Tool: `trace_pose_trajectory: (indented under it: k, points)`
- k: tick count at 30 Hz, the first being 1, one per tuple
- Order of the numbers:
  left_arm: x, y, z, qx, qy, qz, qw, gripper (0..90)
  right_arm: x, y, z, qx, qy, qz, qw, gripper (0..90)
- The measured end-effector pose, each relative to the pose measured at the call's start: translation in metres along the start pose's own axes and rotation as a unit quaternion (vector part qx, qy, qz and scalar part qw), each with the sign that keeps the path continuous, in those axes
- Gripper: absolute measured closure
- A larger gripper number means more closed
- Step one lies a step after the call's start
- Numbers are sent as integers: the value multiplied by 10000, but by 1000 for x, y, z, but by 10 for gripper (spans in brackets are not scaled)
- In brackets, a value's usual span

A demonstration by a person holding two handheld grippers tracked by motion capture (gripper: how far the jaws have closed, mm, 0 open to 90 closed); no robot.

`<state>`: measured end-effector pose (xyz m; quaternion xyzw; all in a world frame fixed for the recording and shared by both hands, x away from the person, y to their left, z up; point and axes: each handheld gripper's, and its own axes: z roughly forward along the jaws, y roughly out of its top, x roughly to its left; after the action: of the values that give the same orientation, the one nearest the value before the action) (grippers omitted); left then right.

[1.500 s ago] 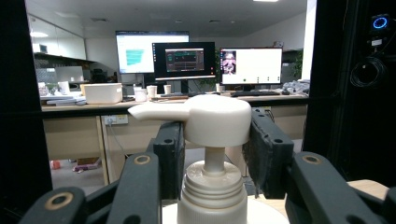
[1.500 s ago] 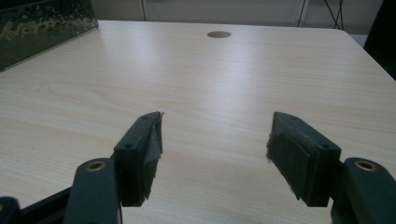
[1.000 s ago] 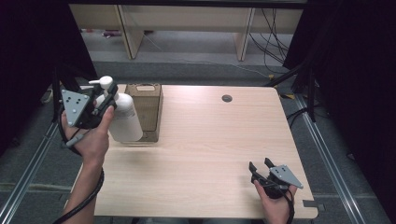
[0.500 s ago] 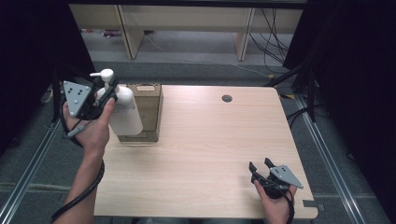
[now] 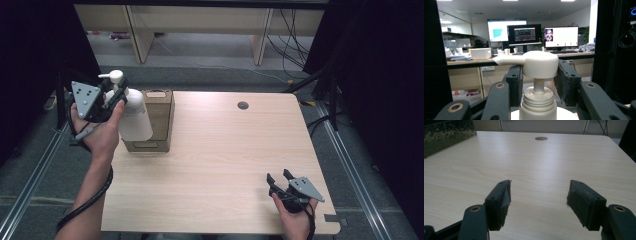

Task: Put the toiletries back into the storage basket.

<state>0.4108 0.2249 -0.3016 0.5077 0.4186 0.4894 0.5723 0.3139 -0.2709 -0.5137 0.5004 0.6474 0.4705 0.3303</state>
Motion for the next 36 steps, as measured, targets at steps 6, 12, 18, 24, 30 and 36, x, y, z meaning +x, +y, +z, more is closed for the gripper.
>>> trace_pose_trajectory:
  k: [6,12,18,24,30,36]
  points:
    - [1,0,4,-44,51,-40,10000,595,0,0,1,-24,-16,-31,10000,356]
    - [5,-2,9,-35,109,6,9999,595,0,0,1,-22,-4,-28,10000,356]
    - [7,-5,13,-43,136,-24,9999,595,1,0,0,17,12,24,10000,356]
    - [8,-8,18,-40,148,-24,9999,595,0,0,1,-18,-6,-30,10000,356]
    - [8,-10,21,-31,134,4,9999,595,0,0,1,-3,19,6,10000,355]
    - [8,-13,24,7,129,26,9999,595,0,0,0,-1,21,3,10000,354]
